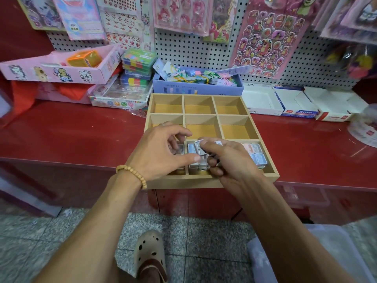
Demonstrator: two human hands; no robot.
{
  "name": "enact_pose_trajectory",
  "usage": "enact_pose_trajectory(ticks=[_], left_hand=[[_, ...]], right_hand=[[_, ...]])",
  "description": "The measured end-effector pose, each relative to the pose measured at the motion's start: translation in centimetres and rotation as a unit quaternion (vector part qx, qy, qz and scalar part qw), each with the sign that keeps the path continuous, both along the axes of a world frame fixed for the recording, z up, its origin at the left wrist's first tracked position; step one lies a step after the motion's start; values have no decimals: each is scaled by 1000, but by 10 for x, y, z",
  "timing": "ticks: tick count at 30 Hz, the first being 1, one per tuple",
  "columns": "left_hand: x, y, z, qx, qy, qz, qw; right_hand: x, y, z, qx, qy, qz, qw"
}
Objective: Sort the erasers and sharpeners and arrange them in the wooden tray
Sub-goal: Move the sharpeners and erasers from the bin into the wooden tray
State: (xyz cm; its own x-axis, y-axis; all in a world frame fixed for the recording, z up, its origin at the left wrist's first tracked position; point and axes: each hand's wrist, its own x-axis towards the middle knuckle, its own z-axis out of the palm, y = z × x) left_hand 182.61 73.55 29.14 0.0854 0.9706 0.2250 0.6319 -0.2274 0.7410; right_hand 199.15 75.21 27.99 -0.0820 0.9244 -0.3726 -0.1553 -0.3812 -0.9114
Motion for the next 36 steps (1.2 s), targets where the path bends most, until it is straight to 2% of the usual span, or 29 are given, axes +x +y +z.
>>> enact_pose_trajectory(ticks=[4,7,13,16,20,26,30,36], left_hand=[[2,0,-1,38,34,-9,999],[-6,1,-2,52,29,-2,998],[-16,-3,-2,38,34,5,999],[-26,-3,-2,-2,66,30,997],[-34,-2,-2,-73,161,34,984],[-29,0,-6,-79,275,13,958],[-26,3,-12,-75,297,12,952],[-21,5,-15,-73,326,15,942]], right_hand=[[-10,1,-1,12,1,30,999],[-11,4,-2,26,-10,51,998],[-21,7,-4,58,-56,95,992],[-22,7,-3,57,-68,68,994],[-10,7,-1,21,-67,49,996],[1,4,-7,32,-70,51,996],[3,3,-9,42,-24,-6,999],[5,1,-7,18,26,-14,999]])
